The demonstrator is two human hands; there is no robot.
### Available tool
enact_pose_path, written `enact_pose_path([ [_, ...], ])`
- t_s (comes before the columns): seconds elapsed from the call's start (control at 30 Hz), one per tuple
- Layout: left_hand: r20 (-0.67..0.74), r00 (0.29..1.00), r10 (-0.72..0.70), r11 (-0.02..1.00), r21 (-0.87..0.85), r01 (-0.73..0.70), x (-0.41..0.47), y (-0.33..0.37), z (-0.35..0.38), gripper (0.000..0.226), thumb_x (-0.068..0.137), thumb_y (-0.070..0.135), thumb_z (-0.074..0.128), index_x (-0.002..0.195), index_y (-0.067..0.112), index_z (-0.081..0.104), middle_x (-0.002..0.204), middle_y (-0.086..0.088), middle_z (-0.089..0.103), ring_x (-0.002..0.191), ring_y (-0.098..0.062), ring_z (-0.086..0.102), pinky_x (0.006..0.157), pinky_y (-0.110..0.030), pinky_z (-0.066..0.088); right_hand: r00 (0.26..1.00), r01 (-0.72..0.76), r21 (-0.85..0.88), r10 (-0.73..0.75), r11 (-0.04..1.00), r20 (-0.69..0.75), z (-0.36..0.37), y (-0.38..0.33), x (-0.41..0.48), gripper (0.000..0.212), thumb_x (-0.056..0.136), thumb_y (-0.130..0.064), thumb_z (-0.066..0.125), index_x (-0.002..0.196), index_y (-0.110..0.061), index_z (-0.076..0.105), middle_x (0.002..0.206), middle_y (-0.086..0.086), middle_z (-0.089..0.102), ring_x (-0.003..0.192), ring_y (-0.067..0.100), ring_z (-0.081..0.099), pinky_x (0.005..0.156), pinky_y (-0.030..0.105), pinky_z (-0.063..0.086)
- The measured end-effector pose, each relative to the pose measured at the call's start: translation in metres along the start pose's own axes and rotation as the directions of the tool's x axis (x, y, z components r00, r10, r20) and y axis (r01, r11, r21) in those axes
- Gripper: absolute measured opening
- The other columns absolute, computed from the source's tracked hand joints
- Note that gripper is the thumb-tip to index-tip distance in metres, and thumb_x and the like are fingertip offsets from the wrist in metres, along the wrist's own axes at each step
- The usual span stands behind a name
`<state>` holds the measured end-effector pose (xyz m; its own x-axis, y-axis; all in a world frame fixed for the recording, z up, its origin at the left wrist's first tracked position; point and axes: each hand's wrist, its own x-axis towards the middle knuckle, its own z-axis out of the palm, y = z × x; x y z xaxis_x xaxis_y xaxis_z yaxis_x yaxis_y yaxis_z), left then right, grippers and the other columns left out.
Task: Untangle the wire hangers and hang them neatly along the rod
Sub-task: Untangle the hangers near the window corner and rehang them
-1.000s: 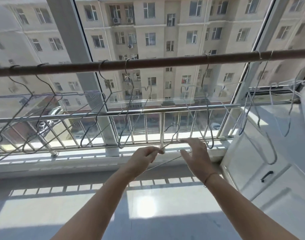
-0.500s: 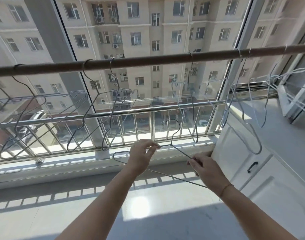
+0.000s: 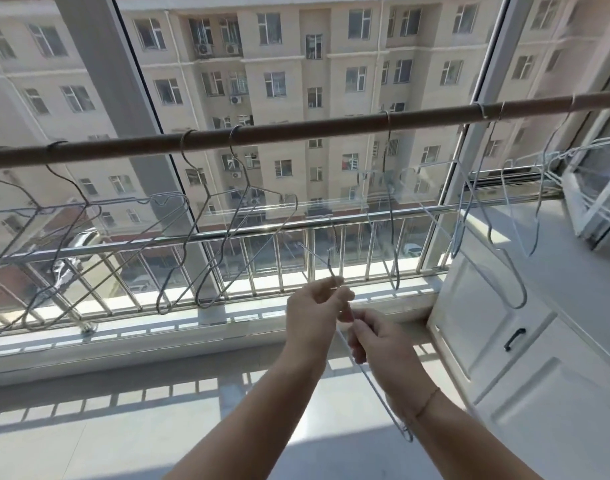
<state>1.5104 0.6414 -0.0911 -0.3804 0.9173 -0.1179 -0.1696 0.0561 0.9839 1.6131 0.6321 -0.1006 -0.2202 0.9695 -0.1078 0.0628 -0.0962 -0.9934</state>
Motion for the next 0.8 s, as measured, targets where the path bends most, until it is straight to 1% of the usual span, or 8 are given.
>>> enact_pose_path([
  [0.07,0.003,0.999,0.032,0.999,-0.009,-0.032,0.001,0.016,0.000,0.015,0.084,0.008,0.066,0.099,0.008,0.069,0.076,-0.005,0.070,0.064,-0.015,0.065,0.072,-0.028,0.055,0.999,0.043,0.046,-0.044,0.998,0.028,0.006,-0.014,0.000,0.027,0.095,-0.005,0.038,0.093,-0.013,0.064,0.056,-0.002,0.049,0.049,0.007,0.042,0.048,0.018,0.038],
  [0.23,0.035,0.997,0.075,0.996,-0.057,-0.073,0.008,0.053,-0.004,0.010,0.086,0.010,0.063,0.094,0.010,0.070,0.074,-0.002,0.067,0.063,-0.012,0.061,0.069,-0.024,0.052,0.984,0.157,0.140,-0.166,0.978,0.059,0.016,-0.047,0.002,0.022,0.096,-0.008,0.040,0.100,-0.010,0.062,0.055,-0.002,0.050,0.048,0.006,0.044,0.046,0.018,0.039],
  [0.33,0.047,0.994,0.101,0.991,-0.096,-0.096,0.014,0.070,-0.004,0.012,0.087,0.009,0.061,0.094,0.005,0.070,0.071,-0.003,0.065,0.060,-0.011,0.057,0.069,-0.023,0.051,0.972,0.214,0.151,-0.225,0.965,0.061,0.021,-0.061,0.009,0.021,0.096,-0.009,0.041,0.102,-0.009,0.062,0.053,-0.002,0.050,0.047,0.008,0.043,0.046,0.020,0.039],
  [0.4,0.054,0.993,0.107,0.990,-0.094,-0.102,0.021,0.081,-0.004,0.010,0.088,0.008,0.060,0.089,0.007,0.070,0.069,-0.002,0.064,0.061,-0.011,0.056,0.068,-0.023,0.050,0.965,0.249,0.134,-0.257,0.959,0.047,0.025,-0.070,0.017,0.021,0.096,-0.009,0.042,0.100,-0.007,0.062,0.050,-0.003,0.049,0.045,0.009,0.041,0.044,0.021,0.037],
  [0.5,0.047,0.993,0.106,0.991,-0.091,-0.101,0.036,0.096,-0.001,0.010,0.087,0.008,0.061,0.083,0.012,0.070,0.068,-0.002,0.066,0.065,-0.014,0.058,0.068,-0.024,0.048,0.962,0.269,0.123,-0.273,0.955,0.021,0.028,-0.082,0.032,0.022,0.096,-0.008,0.041,0.098,-0.001,0.062,0.048,-0.003,0.048,0.041,0.009,0.039,0.042,0.020,0.033],
  [0.6,0.041,0.996,0.078,0.991,-0.108,-0.074,0.046,0.107,0.003,0.009,0.087,0.008,0.062,0.093,0.008,0.069,0.069,-0.002,0.066,0.061,-0.012,0.058,0.063,-0.022,0.048,0.961,0.272,0.164,-0.277,0.948,0.012,0.031,-0.090,0.041,0.022,0.096,-0.008,0.041,0.099,0.001,0.061,0.048,-0.003,0.048,0.039,0.007,0.038,0.040,0.018,0.033],
  [0.67,0.050,0.997,0.061,0.992,-0.115,-0.055,0.052,0.111,0.004,0.011,0.087,0.008,0.062,0.095,0.006,0.069,0.070,-0.003,0.066,0.062,-0.014,0.059,0.064,-0.023,0.048,0.961,0.268,0.198,-0.275,0.943,0.009,0.032,-0.093,0.045,0.023,0.096,-0.009,0.041,0.097,0.002,0.061,0.050,0.000,0.047,0.040,0.008,0.038,0.041,0.019,0.033],
  [0.8,0.063,0.997,0.034,0.992,-0.120,-0.027,0.060,0.117,0.007,0.009,0.089,0.007,0.059,0.085,0.007,0.067,0.070,-0.006,0.065,0.063,-0.016,0.057,0.063,-0.024,0.048,0.965,0.259,0.184,-0.263,0.948,-0.002,0.034,-0.100,0.056,0.023,0.097,-0.012,0.041,0.089,-0.005,0.062,0.053,0.001,0.048,0.040,0.006,0.039,0.040,0.017,0.034],
])
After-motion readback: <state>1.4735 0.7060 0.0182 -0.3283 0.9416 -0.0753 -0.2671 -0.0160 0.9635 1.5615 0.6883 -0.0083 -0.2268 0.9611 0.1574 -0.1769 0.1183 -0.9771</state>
